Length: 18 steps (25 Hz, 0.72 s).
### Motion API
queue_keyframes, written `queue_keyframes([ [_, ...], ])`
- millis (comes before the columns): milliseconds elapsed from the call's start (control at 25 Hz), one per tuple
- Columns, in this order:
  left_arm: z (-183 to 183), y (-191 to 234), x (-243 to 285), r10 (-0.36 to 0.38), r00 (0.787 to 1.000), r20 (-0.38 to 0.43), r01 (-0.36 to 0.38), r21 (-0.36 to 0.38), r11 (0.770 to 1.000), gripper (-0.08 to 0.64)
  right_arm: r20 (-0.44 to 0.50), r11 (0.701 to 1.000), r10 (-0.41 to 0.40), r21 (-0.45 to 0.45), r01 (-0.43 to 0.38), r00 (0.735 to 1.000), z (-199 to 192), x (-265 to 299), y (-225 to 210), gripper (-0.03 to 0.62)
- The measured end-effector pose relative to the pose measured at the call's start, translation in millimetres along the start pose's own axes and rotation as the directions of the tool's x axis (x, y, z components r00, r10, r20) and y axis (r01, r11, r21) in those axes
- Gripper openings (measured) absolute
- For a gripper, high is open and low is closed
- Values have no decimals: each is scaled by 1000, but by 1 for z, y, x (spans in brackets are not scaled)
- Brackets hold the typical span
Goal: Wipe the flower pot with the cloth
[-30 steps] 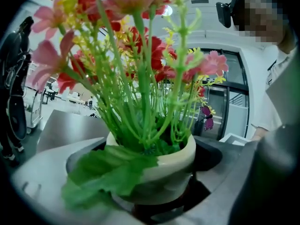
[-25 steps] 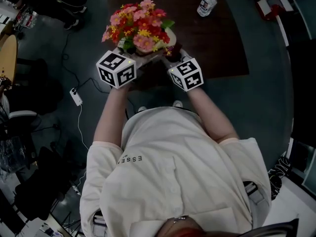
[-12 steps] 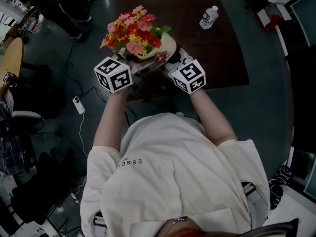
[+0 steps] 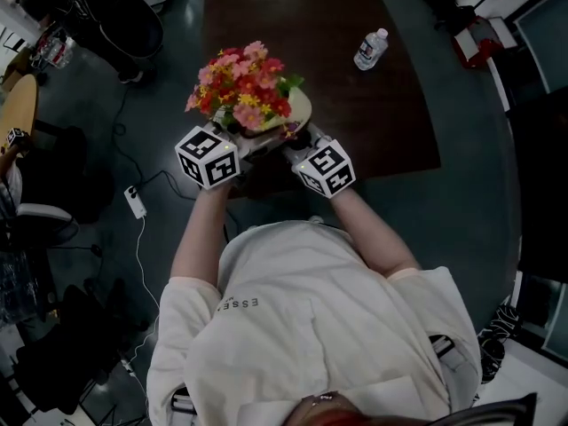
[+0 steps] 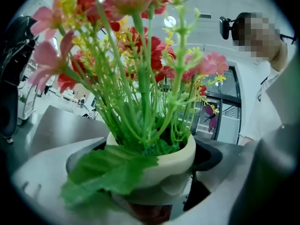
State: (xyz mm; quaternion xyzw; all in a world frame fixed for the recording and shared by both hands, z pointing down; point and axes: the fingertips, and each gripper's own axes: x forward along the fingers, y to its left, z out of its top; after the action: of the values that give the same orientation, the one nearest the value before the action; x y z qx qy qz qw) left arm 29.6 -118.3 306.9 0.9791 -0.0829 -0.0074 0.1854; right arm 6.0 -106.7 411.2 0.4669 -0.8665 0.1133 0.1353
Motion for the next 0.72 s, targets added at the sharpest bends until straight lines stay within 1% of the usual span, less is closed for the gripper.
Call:
queue_keyframes([
  [80, -13, 2, -2, -14, 1000, -17, 14, 3, 1000, 538, -48, 996, -71, 43, 73, 996, -21, -7, -20, 46],
  [200, -36, 6, -4, -19, 998, -61, 20, 27, 999, 538, -130, 981, -172, 71, 183, 976, -52, -22, -53, 46],
  [280, -51, 11, -3, -12, 996, -91, 18, 67, 998, 538, -169, 967, -229, 74, 244, 959, -64, -32, -75, 46],
  [360, -67, 20, 0, -7, 992, -123, 22, 119, 993, 538, -176, 953, -278, 76, 294, 944, -67, -38, -95, 46],
  [440, -89, 29, 3, -19, 987, -159, 44, 154, 987, 538, -167, 941, -312, 78, 328, 935, -69, -40, -110, 46],
  [520, -114, 35, 7, -44, 978, -203, 80, 170, 982, 538, -164, 934, -333, 76, 349, 928, -76, -41, -119, 46],
  [720, -166, 42, 18, -86, 951, -298, 152, 208, 966, 538, -168, 930, -345, 70, 360, 924, -100, -42, -123, 46],
])
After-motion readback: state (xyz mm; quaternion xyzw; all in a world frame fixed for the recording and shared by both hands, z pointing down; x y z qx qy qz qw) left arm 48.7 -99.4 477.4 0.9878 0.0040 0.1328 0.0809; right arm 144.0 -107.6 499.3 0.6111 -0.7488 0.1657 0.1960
